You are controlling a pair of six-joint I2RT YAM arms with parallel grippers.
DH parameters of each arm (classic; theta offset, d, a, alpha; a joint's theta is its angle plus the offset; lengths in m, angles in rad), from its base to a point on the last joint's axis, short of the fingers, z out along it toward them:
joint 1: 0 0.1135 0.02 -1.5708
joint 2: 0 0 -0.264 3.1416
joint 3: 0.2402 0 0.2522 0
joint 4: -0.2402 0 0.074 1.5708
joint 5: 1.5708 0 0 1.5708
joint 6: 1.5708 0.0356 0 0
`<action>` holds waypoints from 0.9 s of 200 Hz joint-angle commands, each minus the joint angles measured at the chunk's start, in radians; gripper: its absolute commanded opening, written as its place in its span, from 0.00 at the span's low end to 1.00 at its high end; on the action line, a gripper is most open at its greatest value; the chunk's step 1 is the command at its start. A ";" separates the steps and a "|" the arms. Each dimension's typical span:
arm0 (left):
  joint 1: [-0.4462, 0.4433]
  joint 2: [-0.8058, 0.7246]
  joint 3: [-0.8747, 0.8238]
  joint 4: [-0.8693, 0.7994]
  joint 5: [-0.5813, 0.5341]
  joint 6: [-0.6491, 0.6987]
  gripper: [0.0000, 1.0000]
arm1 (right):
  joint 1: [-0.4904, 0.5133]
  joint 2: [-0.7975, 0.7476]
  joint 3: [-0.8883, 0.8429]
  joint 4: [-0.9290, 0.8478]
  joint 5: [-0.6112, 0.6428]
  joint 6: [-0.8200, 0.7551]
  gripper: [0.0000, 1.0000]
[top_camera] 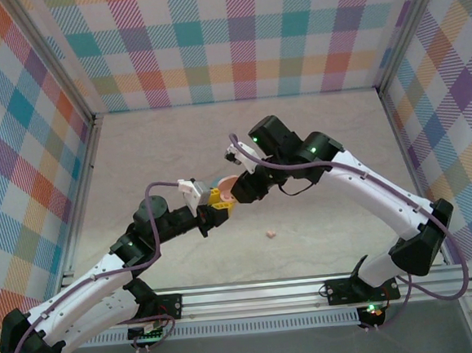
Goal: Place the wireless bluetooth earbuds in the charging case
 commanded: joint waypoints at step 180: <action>-0.008 -0.088 -0.047 0.130 0.107 0.091 0.22 | -0.109 -0.213 -0.158 0.114 0.031 0.210 0.37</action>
